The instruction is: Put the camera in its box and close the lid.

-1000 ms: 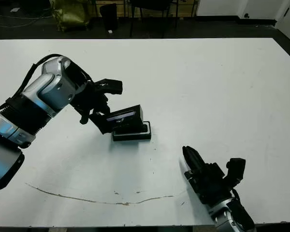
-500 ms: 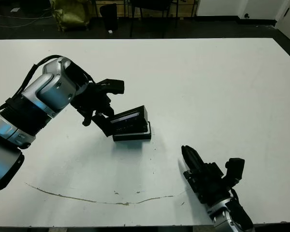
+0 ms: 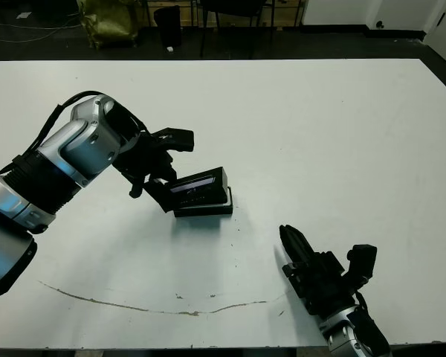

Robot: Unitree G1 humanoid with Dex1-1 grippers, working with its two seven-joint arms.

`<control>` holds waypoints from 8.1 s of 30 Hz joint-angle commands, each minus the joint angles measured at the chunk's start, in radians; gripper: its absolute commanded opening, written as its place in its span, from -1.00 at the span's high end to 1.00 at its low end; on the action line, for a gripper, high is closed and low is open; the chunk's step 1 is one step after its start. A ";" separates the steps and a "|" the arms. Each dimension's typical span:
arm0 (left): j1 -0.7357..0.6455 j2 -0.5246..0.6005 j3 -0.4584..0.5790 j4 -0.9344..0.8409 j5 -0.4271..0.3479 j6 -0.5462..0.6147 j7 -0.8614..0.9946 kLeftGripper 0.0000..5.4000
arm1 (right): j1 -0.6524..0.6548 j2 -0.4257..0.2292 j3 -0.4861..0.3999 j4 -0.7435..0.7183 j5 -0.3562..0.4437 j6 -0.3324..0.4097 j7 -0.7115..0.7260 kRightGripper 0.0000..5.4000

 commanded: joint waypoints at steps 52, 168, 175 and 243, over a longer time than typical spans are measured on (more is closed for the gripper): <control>0.082 -0.021 -0.047 -0.036 -0.005 0.031 0.073 0.34 | 0.043 0.000 -0.007 0.004 -0.014 -0.010 -0.016 1.00; 0.165 -0.249 -0.226 -0.060 0.110 -0.225 0.097 -0.99 | 0.109 0.021 0.031 -0.122 -0.034 0.068 -0.175 1.00; 0.206 -0.262 -0.179 -0.082 0.104 -0.180 0.170 -0.99 | 0.102 0.015 0.029 -0.108 -0.049 0.060 -0.163 1.00; 0.495 -0.412 0.182 0.314 -0.158 -0.346 0.597 -0.99 | 0.084 -0.021 -0.073 -0.329 0.103 0.235 -0.262 1.00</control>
